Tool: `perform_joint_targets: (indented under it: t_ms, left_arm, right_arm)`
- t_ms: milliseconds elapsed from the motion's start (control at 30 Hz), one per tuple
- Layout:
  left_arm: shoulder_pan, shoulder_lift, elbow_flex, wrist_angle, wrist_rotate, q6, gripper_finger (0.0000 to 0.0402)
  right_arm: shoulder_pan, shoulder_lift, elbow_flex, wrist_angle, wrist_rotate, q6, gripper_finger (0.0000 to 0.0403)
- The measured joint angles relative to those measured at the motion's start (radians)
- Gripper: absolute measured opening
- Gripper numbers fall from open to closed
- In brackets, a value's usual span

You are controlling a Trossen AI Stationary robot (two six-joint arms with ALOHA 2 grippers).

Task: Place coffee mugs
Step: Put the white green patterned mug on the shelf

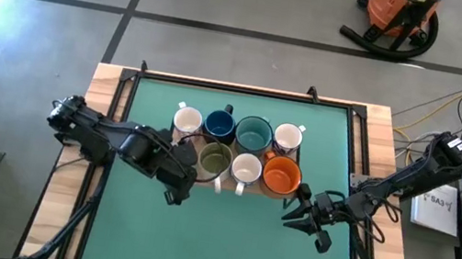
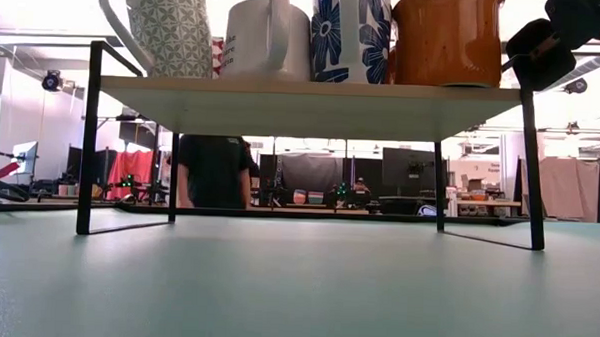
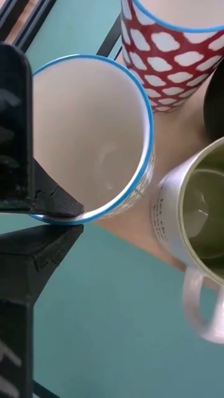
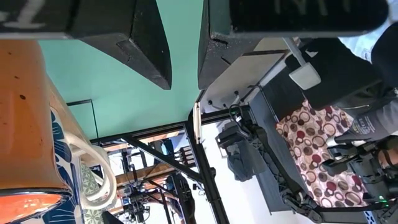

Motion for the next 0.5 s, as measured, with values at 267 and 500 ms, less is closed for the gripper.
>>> perform_joint_targets:
  t_ms: [267,500]
  left_arm:
    - [0.002,0.000,0.000,0.001,0.032,-0.002,0.0013]
    - [0.002,0.000,0.000,0.000,0.044,-0.004,0.0032]
  right_arm:
    - [0.000,0.000,0.000,0.000,0.000,0.000,0.0068]
    - [0.000,0.000,0.000,0.000,0.000,0.000,0.0068]
